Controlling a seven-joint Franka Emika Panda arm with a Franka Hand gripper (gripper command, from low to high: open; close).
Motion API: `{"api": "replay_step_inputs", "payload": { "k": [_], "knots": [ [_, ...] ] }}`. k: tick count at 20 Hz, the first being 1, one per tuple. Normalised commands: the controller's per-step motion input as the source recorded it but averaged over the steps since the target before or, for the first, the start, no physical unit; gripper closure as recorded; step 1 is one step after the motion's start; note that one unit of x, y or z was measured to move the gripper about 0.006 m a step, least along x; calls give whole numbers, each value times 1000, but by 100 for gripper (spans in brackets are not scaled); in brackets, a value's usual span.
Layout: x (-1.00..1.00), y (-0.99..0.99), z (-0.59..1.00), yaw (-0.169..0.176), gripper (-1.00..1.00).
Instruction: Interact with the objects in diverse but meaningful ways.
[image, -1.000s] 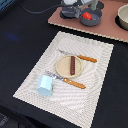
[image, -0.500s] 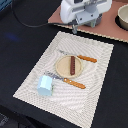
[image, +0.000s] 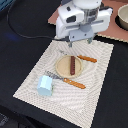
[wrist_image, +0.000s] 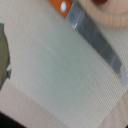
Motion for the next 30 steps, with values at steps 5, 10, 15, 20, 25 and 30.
{"api": "replay_step_inputs", "payload": {
  "k": [5,10,15,20,25,30],
  "knots": [
    [83,-214,-197,-78,-100],
    [-3,-36,-292,-37,-100],
    [0,-23,-274,-32,-100],
    [0,-80,-290,-27,-100],
    [0,-153,-169,-22,100],
    [6,-210,-80,-9,100]
  ]
}}
